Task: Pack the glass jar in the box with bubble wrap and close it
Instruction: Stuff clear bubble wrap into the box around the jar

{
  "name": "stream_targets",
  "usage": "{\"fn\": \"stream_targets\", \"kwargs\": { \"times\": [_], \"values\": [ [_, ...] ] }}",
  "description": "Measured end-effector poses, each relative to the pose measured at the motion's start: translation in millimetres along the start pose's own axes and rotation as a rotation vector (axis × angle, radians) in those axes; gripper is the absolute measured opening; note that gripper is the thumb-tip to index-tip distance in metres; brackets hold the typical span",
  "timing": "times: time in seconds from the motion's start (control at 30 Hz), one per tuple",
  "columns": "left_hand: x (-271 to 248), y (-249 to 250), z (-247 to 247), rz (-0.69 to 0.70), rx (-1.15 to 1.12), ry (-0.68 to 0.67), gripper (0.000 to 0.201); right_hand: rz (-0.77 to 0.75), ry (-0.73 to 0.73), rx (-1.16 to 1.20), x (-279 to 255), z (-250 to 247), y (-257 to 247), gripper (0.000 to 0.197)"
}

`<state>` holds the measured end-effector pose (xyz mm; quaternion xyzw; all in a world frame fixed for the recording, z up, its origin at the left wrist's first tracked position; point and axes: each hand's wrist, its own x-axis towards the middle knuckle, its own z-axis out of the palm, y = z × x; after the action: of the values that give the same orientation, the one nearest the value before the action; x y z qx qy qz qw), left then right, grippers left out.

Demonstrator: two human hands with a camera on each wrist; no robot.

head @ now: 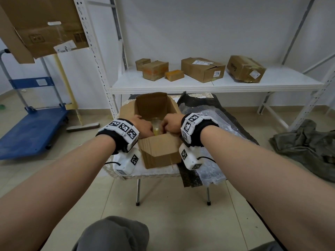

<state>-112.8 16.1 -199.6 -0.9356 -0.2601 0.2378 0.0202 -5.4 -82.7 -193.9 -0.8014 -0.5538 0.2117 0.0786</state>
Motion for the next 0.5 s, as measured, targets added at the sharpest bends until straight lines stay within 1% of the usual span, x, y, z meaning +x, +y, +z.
{"fn": "stream_targets", "kwargs": {
  "times": [0.03, 0.07, 0.1, 0.13, 0.17, 0.2, 0.23, 0.27, 0.3, 0.33, 0.4, 0.5],
  "values": [
    [-2, -2, 0, 0.031, -0.065, 0.068, 0.044, -0.027, 0.06, 0.146, -2, 1, 2, 0.034],
    [-4, -4, 1, 0.065, -0.163, 0.148, 0.047, -0.026, 0.157, 0.255, -7, 0, 3, 0.034],
    [-8, -6, 1, 0.091, -0.318, 0.22, 0.051, -0.023, 0.28, 0.309, -9, 0, 7, 0.033],
    [-14, -6, 0, 0.125, -0.476, 0.251, 0.053, 0.002, 0.396, 0.335, -14, -1, 10, 0.034],
    [-21, -3, 0, 0.173, -0.578, 0.239, 0.052, 0.037, 0.488, 0.34, -20, 0, 12, 0.039],
    [-27, -1, -1, 0.221, -0.61, 0.201, 0.051, 0.09, 0.529, 0.339, -25, 0, 13, 0.047],
    [-31, 2, -1, 0.243, -0.563, 0.159, 0.051, 0.143, 0.536, 0.335, -28, 1, 17, 0.055],
    [-35, 6, -2, 0.241, -0.472, 0.138, 0.053, 0.209, 0.497, 0.336, -27, 0, 20, 0.063],
    [-34, 10, 1, 0.222, -0.356, 0.15, 0.053, 0.27, 0.445, 0.336, -29, -1, 22, 0.071],
    [-34, 14, 3, 0.204, -0.259, 0.19, 0.05, 0.316, 0.401, 0.332, -29, -2, 23, 0.076],
    [-35, 22, 4, 0.193, -0.129, 0.297, 0.037, 0.344, 0.354, 0.33, -33, -2, 23, 0.079],
    [-42, 28, 0, 0.209, 0.039, 0.439, 0.029, 0.282, 0.326, 0.445, -37, 0, 19, 0.073]
  ]
}}
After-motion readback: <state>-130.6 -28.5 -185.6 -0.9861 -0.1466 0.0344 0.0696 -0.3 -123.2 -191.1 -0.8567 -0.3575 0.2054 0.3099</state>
